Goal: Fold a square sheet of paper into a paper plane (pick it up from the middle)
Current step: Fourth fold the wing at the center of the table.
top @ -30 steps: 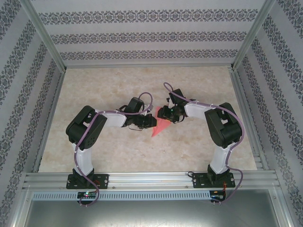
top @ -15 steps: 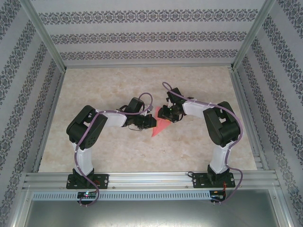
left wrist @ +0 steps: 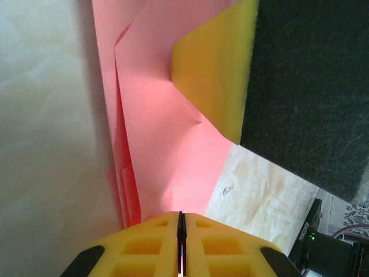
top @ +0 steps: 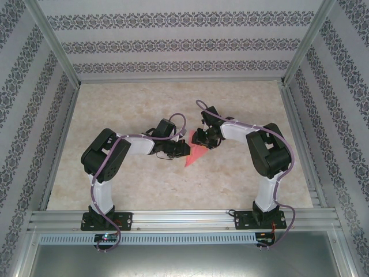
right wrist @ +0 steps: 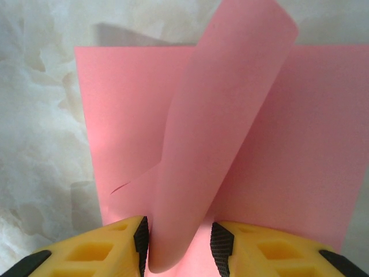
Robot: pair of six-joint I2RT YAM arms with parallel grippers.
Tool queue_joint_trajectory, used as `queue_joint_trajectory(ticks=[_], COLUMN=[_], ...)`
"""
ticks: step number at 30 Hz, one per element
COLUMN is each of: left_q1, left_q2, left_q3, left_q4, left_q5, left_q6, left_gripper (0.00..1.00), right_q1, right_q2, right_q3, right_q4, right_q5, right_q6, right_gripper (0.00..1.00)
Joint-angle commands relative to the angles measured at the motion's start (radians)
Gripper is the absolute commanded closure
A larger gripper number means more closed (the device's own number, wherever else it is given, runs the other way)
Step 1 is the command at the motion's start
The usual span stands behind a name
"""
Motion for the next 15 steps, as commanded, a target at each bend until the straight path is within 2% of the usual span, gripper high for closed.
queue_joint_trajectory(ticks=[1, 15], left_q1=[-0.007, -0.008], left_q2=[0.012, -0.017], left_q3=[-0.017, -0.023], left_q4=[-0.051, -0.081], left_q5=[0.012, 0.001], left_q6=[0.023, 0.048], left_gripper=[0.88, 0.91], right_q1=[0.008, 0.011], right_q2=[0.169, 0.201], right_q3=[-0.082, -0.065], right_q4=[-0.148, -0.185], right_q5=[0.167, 0.206], right_q6=[0.015, 0.034], right_gripper=[0.6, 0.65])
